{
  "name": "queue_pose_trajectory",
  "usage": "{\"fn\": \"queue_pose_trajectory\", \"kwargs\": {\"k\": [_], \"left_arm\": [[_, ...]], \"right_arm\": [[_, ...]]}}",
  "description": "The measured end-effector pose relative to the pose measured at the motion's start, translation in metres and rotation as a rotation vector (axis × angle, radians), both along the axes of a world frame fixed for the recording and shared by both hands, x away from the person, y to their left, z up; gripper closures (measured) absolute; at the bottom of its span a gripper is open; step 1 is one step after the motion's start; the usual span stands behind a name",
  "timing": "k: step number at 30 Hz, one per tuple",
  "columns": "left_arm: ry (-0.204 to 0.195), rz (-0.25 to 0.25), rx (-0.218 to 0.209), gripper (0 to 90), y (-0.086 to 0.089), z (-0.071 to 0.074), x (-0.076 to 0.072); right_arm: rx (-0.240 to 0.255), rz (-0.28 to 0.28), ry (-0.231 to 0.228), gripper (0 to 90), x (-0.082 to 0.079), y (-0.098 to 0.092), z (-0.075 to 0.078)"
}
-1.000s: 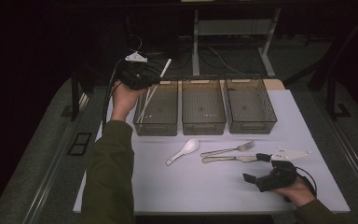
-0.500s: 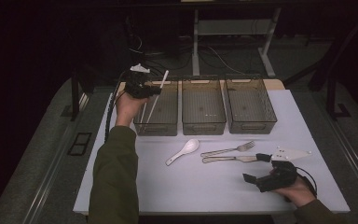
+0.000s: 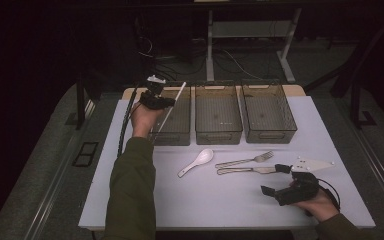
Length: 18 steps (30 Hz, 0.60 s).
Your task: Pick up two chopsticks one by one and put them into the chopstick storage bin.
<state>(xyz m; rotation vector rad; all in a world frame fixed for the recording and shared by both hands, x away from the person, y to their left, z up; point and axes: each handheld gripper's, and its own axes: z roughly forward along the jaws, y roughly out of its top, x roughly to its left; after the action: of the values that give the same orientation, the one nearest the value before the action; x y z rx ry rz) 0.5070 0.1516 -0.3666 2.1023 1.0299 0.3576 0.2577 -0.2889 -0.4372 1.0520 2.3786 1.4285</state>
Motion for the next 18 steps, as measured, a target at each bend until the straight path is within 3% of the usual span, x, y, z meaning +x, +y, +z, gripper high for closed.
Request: {"fn": "queue_pose_trajectory", "kwargs": {"k": [4,9,11,13,18], "left_arm": [[0.009,0.007,-0.001,86.1,-0.001,-0.005,0.0],[0.004,-0.015,0.003,87.6,-0.002,-0.002,-0.005],[-0.003,-0.01,-0.017,87.4,-0.004,0.0,-0.01],[-0.002,-0.02,-0.032,84.4,-0.007,0.003,-0.015],[-0.014,-0.06,-0.022,74.2,-0.016,0.013,-0.036]], "right_arm": [[0.0,0.001,-0.003,0.8,0.0,0.0,0.0],[0.002,0.0,-0.005,0.8,0.0,0.0,0.0],[0.002,0.001,-0.004,0.8,0.0,0.0,0.001],[0.0,0.002,-0.003,0.8,0.0,0.001,0.0],[0.0,0.004,-0.001,0.8,0.0,0.001,0.0]]}}
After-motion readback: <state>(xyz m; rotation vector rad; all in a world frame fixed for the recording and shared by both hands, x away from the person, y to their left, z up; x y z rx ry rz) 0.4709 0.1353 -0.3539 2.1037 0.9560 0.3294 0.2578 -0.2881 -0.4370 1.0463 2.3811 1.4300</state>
